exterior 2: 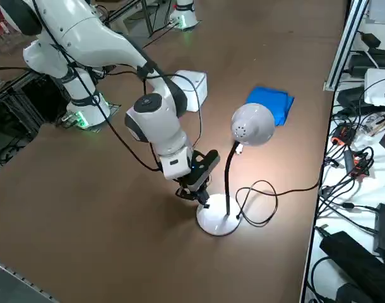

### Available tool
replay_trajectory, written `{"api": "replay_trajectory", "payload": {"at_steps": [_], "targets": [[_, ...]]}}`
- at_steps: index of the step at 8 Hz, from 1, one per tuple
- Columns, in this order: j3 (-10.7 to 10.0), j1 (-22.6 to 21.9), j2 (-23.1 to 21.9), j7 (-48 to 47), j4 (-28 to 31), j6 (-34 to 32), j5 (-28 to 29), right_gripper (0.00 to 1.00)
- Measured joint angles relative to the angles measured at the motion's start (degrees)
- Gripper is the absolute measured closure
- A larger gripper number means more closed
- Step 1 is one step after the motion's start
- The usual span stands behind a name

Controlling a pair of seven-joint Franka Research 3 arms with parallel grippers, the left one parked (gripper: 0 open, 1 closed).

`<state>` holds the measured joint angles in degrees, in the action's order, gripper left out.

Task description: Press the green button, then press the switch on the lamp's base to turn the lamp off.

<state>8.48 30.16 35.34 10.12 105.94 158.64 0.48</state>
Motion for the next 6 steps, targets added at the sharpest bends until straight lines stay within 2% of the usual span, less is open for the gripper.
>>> {"api": "replay_trajectory", "payload": {"at_steps": [6], "targets": [[0.14, 0.00, 0.63, 0.00, 0.01, 1.42, 0.00, 0.98]]}}
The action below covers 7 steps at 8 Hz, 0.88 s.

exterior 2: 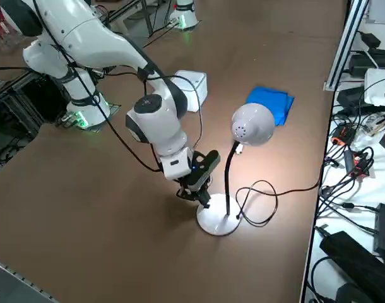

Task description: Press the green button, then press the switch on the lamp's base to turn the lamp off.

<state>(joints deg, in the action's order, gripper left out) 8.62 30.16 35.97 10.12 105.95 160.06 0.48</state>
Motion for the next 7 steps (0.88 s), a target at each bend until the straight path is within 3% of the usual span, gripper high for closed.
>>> {"api": "replay_trajectory", "payload": {"at_steps": [7], "targets": [[0.56, 0.22, -0.02, -0.32, 0.02, 0.01, 0.08, 0.98]]}}
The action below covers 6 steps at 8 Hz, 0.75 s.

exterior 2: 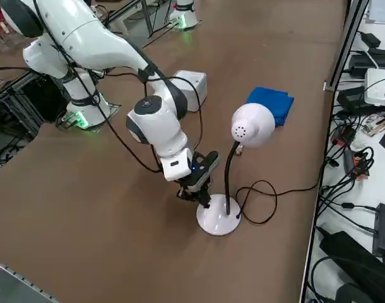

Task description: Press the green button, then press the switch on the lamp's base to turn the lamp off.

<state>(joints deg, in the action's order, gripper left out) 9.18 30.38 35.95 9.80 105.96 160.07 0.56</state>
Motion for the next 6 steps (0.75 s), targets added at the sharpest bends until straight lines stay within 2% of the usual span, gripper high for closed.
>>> {"api": "replay_trajectory", "payload": {"at_steps": [1, 2, 4, 6], "targets": [[0.83, 0.01, -1.20, -0.45, -0.22, -2.44, 0.14, 0.98], [1.33, 0.02, -3.78, -0.69, -0.65, -8.51, 0.35, 0.98], [1.42, 0.34, -12.06, -1.30, -1.37, -26.94, 0.82, 0.98], [1.48, 0.53, -20.71, -1.39, -1.51, -46.14, 0.96, 0.93]]}}
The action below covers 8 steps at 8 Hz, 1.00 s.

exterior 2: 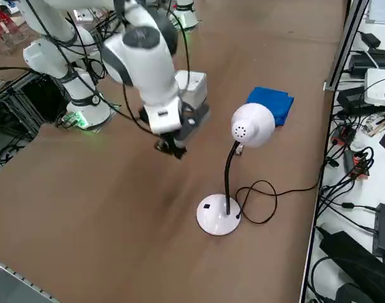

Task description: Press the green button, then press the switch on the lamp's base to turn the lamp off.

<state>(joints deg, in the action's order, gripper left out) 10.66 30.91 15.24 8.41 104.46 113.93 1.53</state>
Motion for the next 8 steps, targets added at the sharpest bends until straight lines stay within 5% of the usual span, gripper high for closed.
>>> {"api": "replay_trajectory", "payload": {"at_steps": [1, 4, 6, 8], "targets": [[0.25, -0.07, -3.51, 0.00, 0.05, -8.42, 0.06, 0.89], [1.15, -2.98, -12.06, -0.41, -0.18, -19.38, 0.27, 0.36], [1.40, -8.76, -15.19, -2.88, -3.34, -23.59, 0.26, 0.02], [1.56, -15.36, -14.78, -4.00, -9.78, -24.49, -0.68, 0.00]]}}
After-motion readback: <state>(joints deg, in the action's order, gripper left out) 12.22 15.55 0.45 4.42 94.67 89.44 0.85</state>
